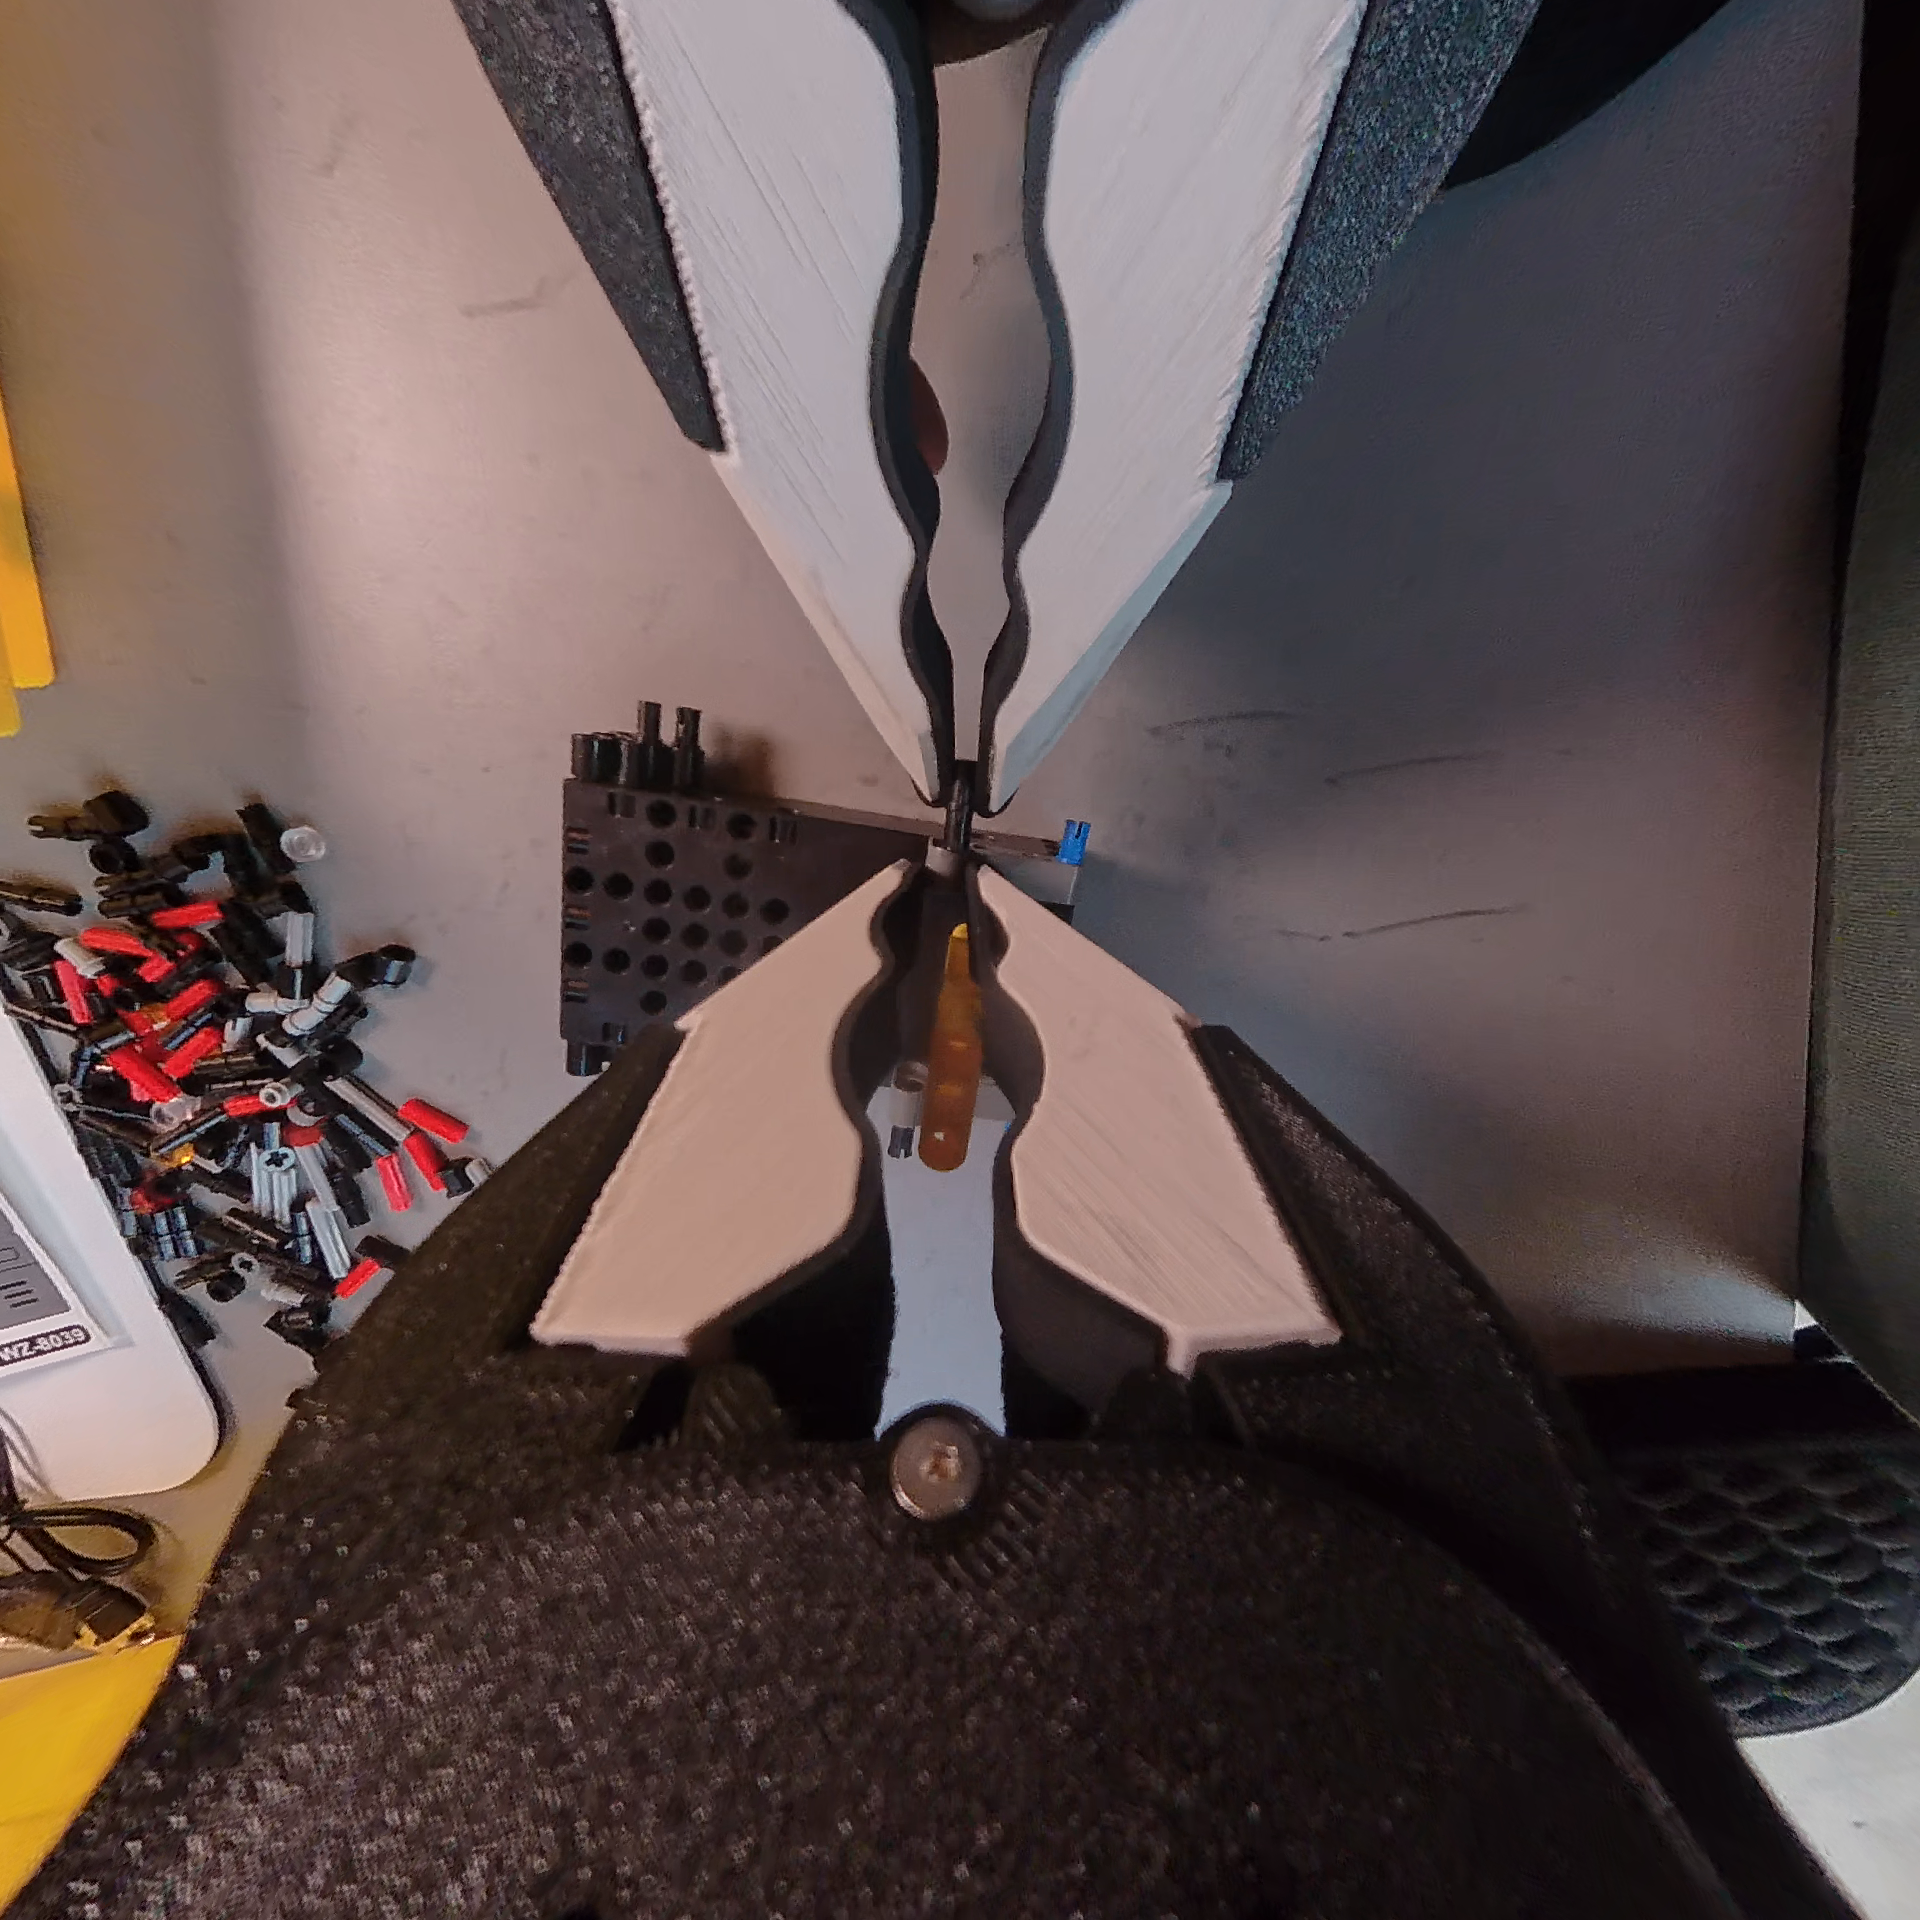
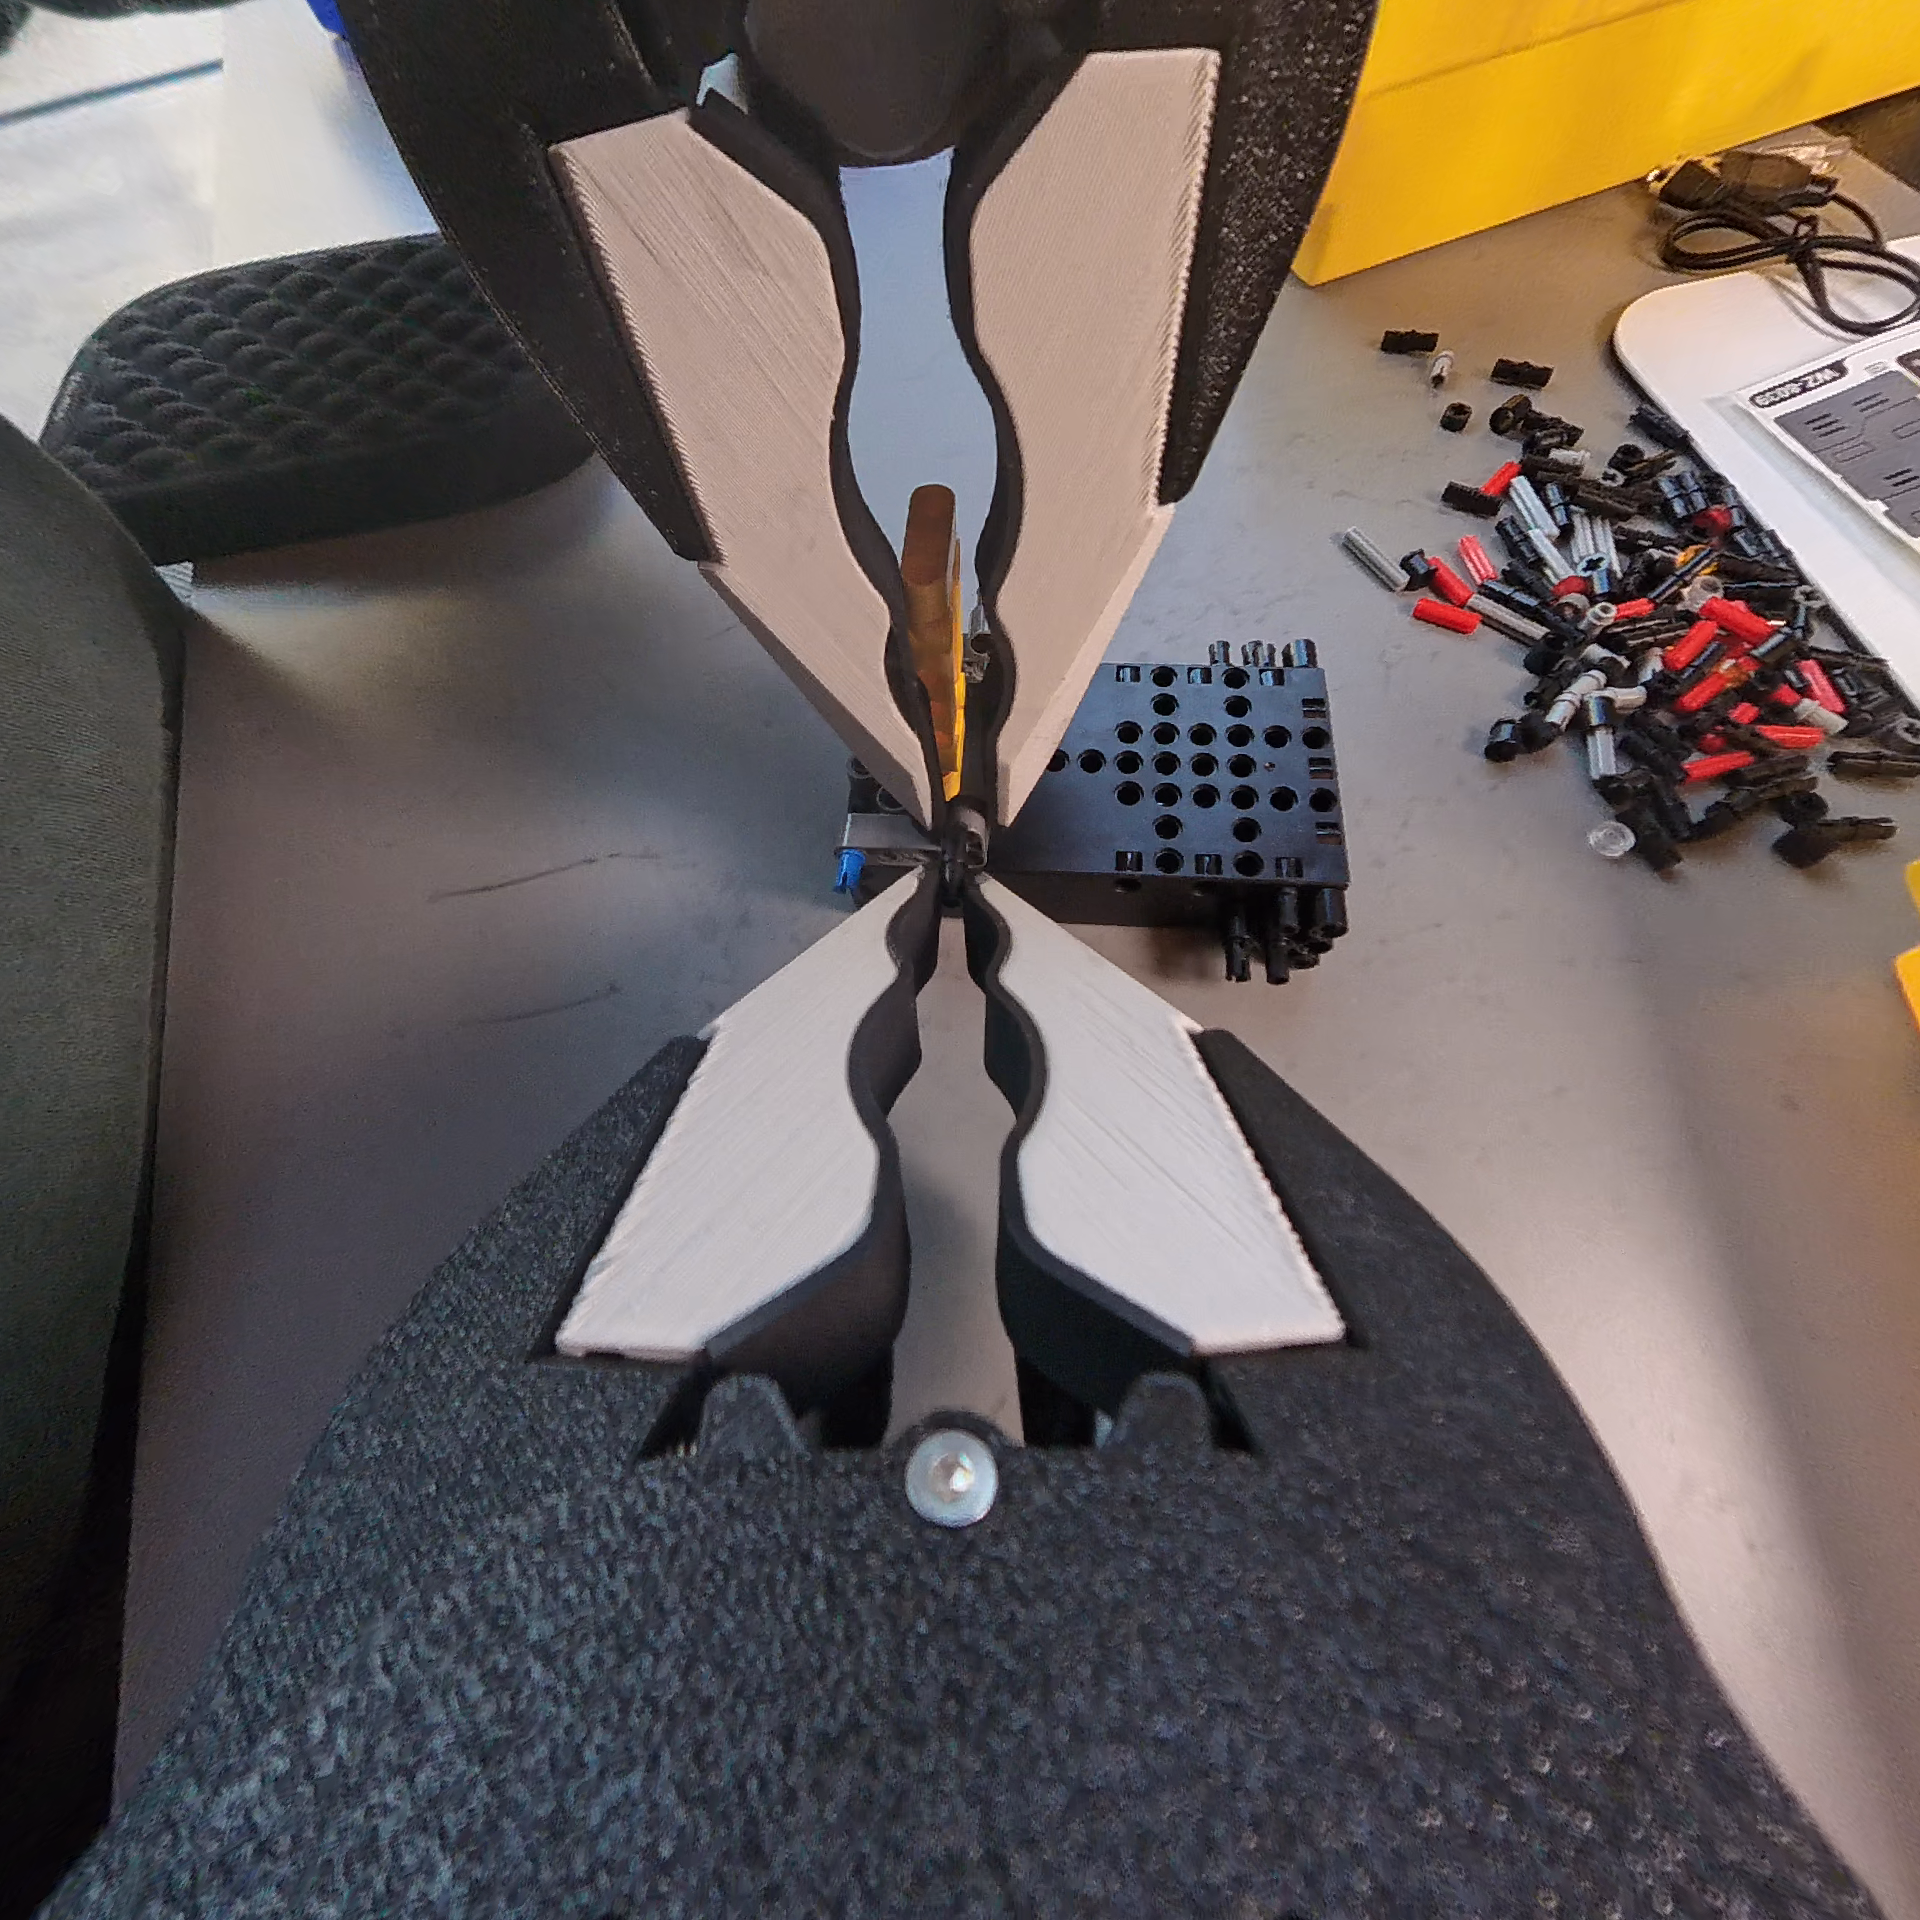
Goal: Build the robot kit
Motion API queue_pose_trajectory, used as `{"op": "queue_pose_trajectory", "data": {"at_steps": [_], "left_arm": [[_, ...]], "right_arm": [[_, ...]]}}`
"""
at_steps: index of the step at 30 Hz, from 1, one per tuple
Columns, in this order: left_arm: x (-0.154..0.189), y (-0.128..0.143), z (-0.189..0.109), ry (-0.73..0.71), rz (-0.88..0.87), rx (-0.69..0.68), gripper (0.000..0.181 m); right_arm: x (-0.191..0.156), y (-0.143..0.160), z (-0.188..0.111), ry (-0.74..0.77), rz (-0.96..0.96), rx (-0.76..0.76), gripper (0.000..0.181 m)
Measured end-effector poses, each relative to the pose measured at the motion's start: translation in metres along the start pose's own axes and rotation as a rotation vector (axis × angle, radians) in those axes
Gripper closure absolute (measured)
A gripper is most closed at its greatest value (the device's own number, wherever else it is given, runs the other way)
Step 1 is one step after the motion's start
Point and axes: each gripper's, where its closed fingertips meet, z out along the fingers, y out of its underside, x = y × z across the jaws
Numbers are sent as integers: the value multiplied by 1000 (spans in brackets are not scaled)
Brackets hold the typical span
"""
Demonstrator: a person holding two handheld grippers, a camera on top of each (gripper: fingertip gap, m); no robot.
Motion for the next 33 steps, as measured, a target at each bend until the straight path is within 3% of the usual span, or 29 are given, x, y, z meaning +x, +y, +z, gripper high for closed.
{"op": "queue_pose_trajectory", "data": {"at_steps": [8, 19, 27, 33], "left_arm": [[0, 1, 1, -1, 5, -6, 175], [-3, 2, -2, -38, 6, 147, 177], [-3, 1, -2, -44, -2, 206, 177], [-6, 2, -3, -51, -34, 259, 176]], "right_arm": [[2, 4, 5, 23, 23, -32, 178], [5, 0, 7, 94, 70, -26, 179], [3, 0, 7, 57, 72, -51, 179], [6, -3, 8, 23, 121, 20, 179]]}}
